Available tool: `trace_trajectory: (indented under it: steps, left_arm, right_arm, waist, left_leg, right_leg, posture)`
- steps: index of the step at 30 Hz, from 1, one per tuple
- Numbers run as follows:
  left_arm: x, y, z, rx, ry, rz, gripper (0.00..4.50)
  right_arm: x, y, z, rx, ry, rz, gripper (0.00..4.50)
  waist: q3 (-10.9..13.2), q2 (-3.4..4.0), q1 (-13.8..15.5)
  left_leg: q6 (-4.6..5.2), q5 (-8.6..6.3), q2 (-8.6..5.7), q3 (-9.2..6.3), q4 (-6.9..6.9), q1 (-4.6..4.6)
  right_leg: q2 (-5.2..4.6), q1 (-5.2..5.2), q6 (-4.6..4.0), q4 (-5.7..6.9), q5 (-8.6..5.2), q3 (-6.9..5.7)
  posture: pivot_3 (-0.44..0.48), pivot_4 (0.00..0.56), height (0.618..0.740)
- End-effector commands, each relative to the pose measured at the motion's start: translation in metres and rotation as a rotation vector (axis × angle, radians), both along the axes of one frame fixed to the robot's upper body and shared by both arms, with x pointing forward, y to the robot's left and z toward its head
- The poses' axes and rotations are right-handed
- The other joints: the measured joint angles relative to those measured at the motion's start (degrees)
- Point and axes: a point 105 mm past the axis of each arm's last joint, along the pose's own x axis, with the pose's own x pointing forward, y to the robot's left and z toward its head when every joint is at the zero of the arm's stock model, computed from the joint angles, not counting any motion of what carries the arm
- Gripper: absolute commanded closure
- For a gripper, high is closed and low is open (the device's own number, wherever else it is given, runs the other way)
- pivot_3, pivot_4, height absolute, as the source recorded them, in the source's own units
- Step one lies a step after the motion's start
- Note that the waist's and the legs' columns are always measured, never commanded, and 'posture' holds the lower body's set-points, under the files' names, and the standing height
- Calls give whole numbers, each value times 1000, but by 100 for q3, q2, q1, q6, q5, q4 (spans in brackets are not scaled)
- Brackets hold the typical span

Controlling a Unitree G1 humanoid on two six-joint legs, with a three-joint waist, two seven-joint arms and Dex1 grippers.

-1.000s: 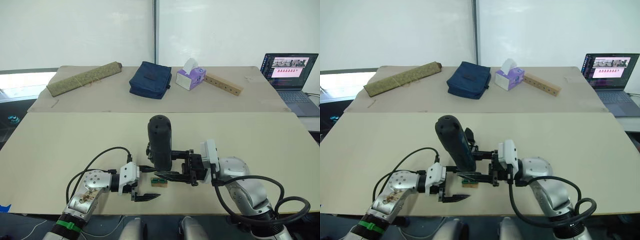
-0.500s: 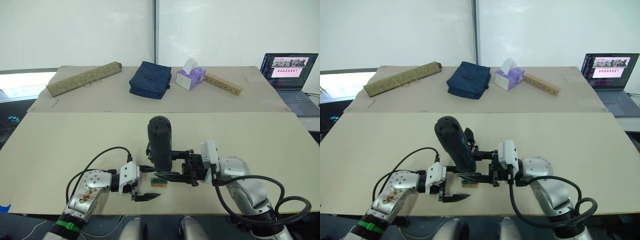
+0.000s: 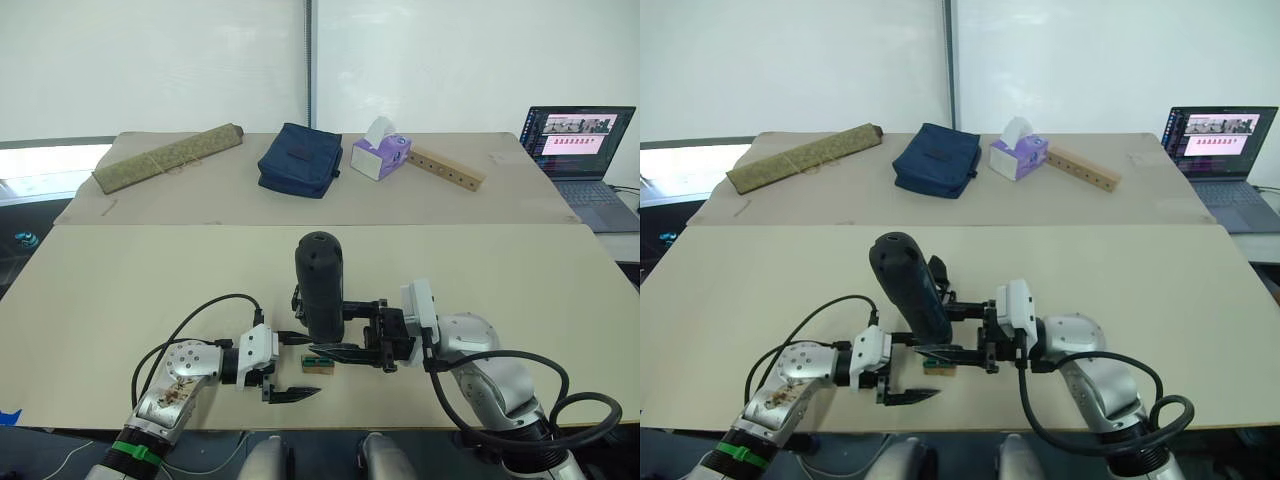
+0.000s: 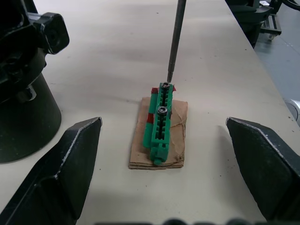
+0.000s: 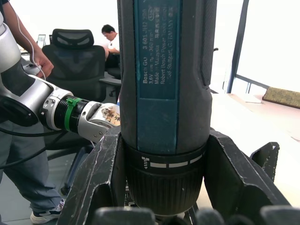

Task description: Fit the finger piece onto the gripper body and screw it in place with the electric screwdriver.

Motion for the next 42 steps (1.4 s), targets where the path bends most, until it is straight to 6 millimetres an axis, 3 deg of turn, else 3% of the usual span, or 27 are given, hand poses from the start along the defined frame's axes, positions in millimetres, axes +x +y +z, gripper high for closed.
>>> trace_trajectory:
  steps: [1, 42]
  left_arm:
    - [-10, 3, -22, 38, 82, 2, 0]
    - [-7, 1, -17, 33, 79, 3, 0]
  right_arm:
    - [-1, -1, 16, 41, -78, 8, 2602]
    - [-2, -1, 12, 28, -61, 14, 2602]
  waist:
    - [0, 0, 0]
    - [0, 1, 0]
  left_leg:
    - [0, 0, 0, 0, 0, 0]
    - [0, 0, 0, 0, 0, 0]
  right_leg:
    - [0, 0, 0, 0, 0, 0]
    - [0, 1, 0, -1, 0, 0]
  posture:
    - [0, 150, 740]
    - [0, 150, 740]
